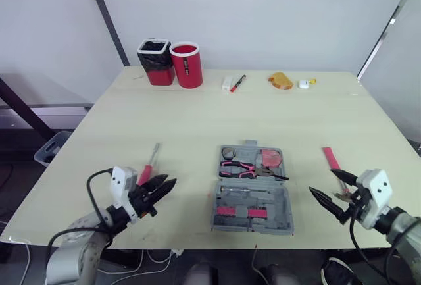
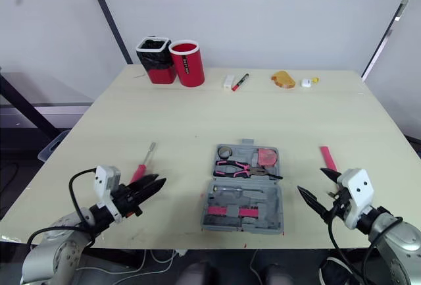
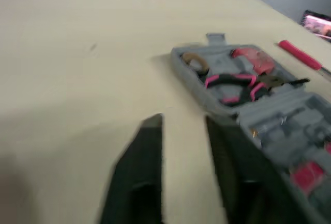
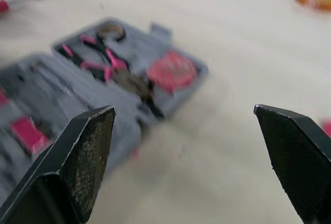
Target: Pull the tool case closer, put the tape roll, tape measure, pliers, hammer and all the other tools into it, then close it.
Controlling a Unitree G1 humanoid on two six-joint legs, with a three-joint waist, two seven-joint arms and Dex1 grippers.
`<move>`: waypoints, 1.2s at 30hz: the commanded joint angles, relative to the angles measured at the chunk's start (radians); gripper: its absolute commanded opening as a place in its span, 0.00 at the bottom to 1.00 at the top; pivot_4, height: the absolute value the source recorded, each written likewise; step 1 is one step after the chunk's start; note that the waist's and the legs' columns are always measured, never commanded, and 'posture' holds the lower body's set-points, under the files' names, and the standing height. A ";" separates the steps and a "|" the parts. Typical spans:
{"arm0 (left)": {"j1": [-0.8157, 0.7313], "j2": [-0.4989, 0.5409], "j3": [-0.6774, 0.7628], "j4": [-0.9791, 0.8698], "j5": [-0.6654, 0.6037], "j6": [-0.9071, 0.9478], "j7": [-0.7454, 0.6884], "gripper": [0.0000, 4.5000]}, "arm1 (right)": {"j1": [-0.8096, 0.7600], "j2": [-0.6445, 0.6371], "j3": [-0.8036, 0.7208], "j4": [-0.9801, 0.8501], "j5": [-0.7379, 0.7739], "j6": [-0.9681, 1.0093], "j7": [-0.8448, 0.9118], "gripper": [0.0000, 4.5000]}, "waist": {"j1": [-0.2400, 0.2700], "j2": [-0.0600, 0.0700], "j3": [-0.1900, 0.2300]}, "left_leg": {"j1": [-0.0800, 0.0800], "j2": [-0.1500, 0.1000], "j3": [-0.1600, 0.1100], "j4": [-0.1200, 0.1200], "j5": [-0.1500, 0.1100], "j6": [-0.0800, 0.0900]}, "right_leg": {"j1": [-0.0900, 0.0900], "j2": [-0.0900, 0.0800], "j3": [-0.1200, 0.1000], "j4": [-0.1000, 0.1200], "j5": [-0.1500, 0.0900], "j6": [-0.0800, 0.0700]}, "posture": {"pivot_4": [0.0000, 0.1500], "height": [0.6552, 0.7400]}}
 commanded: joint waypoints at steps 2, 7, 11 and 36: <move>0.168 0.012 0.142 -0.020 -0.034 -0.077 -0.015 0.84 | 0.141 -0.005 -0.176 0.040 0.043 -0.092 0.071 1.00 | -0.004 0.000 0.000 | 0.001 0.000 0.001 -0.001 0.000 0.000 | 0.000 0.000 0.000 0.000 0.000 0.000 | 1.00 1.00; 0.290 0.015 0.192 0.012 -0.032 -0.130 -0.028 0.98 | 0.243 0.005 -0.255 0.087 0.056 -0.131 0.107 1.00 | -0.005 0.001 0.000 | 0.002 0.002 0.003 -0.003 0.000 0.000 | -0.002 -0.001 0.001 -0.001 -0.003 0.003 | 1.00 1.00; 0.319 0.011 0.190 0.015 -0.033 -0.147 -0.031 0.98 | 0.253 -0.004 -0.272 0.089 0.064 -0.116 0.101 1.00 | -0.005 0.002 0.000 | 0.003 0.003 0.005 -0.002 -0.002 -0.002 | -0.003 -0.008 0.002 -0.001 -0.003 0.004 | 1.00 1.00; -0.259 0.290 -0.166 -0.237 -0.295 0.112 -0.315 0.98 | -0.383 -0.023 0.022 0.298 -0.082 0.457 -0.380 1.00 | -0.006 0.002 0.001 | -0.003 -0.001 0.014 -0.004 0.000 0.000 | -0.007 0.001 0.002 -0.001 0.000 -0.001 | 1.00 1.00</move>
